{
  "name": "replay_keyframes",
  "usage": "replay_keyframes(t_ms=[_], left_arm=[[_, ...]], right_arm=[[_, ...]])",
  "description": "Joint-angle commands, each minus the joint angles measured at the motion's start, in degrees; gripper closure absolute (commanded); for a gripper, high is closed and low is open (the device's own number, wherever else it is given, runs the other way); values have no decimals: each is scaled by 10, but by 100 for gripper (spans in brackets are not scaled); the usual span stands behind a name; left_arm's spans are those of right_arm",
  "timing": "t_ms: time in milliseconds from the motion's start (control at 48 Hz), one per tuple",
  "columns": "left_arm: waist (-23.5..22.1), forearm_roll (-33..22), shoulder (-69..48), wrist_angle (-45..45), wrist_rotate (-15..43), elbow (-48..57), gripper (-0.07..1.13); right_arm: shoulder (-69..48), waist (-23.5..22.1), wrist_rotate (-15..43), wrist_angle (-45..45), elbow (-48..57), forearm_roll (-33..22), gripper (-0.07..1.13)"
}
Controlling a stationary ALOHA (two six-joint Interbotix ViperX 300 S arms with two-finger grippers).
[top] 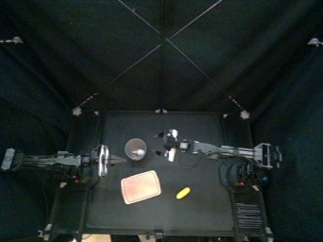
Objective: Pick the ice cream then place it in the grey bowl
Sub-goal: Drop ice cream in the grey bowl and return to neutral
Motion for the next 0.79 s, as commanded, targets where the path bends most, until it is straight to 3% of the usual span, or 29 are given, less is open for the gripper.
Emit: replay_keyframes(t_ms=[21,333,792], left_arm=[[4,1,1,-3,2,-6,109],[9,1,1,-3,2,-4,109],[11,1,1,-3,1,-4,109]], right_arm=[[-80,7,-1,-61,62,12,3],[-269,21,-1,-148,246,64,3],[-469,40,1,-113,355,89,3]])
